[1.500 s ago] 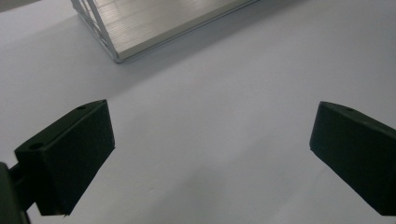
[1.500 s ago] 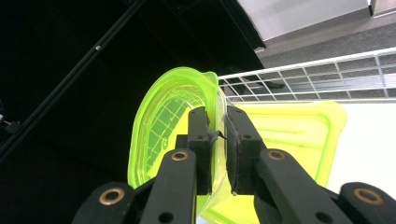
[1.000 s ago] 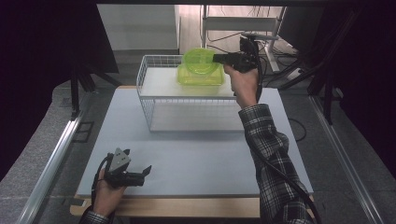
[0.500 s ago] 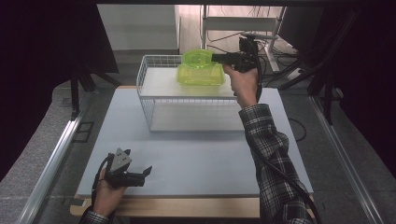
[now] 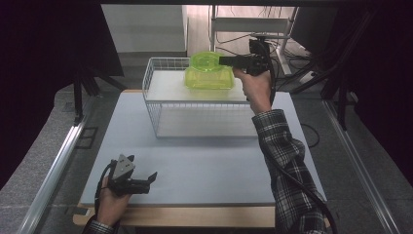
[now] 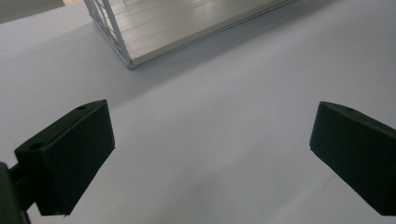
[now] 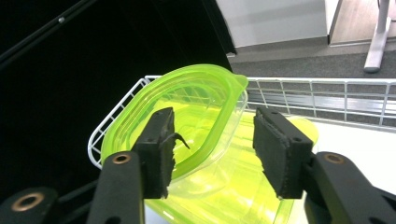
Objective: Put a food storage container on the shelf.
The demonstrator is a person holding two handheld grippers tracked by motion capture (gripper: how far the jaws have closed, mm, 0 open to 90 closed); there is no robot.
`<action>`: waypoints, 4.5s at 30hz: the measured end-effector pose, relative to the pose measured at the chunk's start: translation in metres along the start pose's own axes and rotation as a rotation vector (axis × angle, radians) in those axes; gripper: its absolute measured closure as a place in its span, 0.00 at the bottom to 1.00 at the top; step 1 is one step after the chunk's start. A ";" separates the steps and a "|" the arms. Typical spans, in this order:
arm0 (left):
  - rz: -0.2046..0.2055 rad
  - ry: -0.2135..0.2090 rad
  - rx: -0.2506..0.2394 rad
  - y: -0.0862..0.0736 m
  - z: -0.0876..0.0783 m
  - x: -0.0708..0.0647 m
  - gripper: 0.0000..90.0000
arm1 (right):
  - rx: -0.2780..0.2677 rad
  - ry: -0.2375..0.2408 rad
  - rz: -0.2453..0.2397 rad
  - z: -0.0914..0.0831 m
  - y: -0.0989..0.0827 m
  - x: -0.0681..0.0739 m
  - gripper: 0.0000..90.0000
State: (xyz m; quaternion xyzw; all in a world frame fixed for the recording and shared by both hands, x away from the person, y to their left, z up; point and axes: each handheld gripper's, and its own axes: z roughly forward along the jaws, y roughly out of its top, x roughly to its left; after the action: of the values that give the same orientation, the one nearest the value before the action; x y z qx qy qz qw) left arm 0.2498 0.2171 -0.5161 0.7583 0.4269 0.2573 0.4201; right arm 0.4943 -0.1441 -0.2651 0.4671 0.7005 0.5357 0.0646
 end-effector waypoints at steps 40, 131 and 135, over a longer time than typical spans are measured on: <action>0.006 -0.003 0.010 0.000 0.001 -0.001 0.00 | 0.065 0.018 -0.238 -0.026 -0.031 0.016 0.20; 0.024 -0.053 -0.005 0.000 0.002 -0.005 0.00 | 0.137 -0.044 -0.439 -0.066 -0.181 -0.018 0.01; 0.024 -0.055 -0.004 0.000 0.002 -0.006 0.00 | 0.136 -0.047 -0.431 -0.069 -0.190 -0.024 0.01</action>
State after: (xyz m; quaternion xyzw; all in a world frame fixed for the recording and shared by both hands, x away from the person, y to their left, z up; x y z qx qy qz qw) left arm 0.2487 0.2111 -0.5170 0.7694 0.4053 0.2423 0.4301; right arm 0.3559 -0.2077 -0.3999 0.3224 0.8170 0.4498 0.1622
